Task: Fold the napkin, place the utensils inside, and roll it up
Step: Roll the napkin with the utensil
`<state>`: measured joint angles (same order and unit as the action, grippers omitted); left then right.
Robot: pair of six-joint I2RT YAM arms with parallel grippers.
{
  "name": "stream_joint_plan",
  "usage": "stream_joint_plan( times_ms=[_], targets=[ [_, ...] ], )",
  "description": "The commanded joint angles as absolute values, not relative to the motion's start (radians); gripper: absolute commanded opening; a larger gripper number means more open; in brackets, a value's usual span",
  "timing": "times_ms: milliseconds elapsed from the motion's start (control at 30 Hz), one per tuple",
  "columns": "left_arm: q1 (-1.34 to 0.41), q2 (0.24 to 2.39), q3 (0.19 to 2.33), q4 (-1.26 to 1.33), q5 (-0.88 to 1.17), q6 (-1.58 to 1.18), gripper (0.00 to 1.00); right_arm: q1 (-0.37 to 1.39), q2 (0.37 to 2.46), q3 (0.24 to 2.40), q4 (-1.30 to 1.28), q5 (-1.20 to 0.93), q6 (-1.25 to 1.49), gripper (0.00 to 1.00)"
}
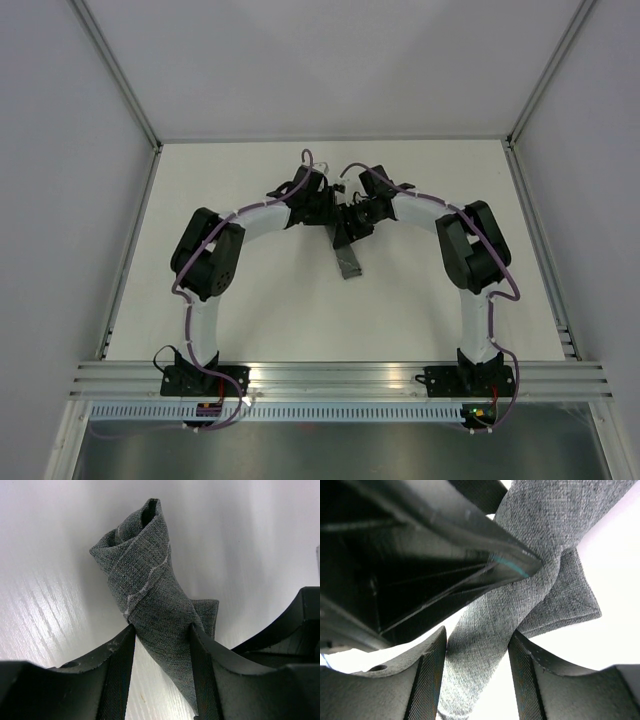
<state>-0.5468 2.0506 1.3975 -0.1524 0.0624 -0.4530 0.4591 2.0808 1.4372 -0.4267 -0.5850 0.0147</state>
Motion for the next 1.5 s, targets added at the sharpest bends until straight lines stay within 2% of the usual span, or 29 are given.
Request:
stream_joint_plan(
  times_ms=[0,533,1033,1133,1300,1467],
  targets=[
    [-0.548,2.082,1.459,-0.195,0.069,-0.399,0.52,0.443,2.045,1.463,-0.437,-0.641,0.038,0.57],
    [-0.548,2.109,1.505,-0.233,0.077,-0.387,0.52,0.414,1.967,1.448,-0.382,-0.562,0.022,0.55],
    [-0.548,2.12,1.528,-0.253,0.091,-0.384,0.52,0.42,2.048,1.482,-0.399,-0.508,-0.031,0.54],
    [-0.548,2.12,1.531,-0.256,0.095,-0.38,0.52,0.42,2.059,1.486,-0.396,-0.492,-0.029,0.51],
    [-0.548,2.117,1.539,-0.262,0.098,-0.376,0.53,0.419,2.065,1.485,-0.397,-0.466,-0.02,0.36],
    [-0.548,2.103,1.54,-0.261,0.091,-0.37,0.54,0.407,2.071,1.474,-0.39,-0.465,-0.005,0.29]
  ],
)
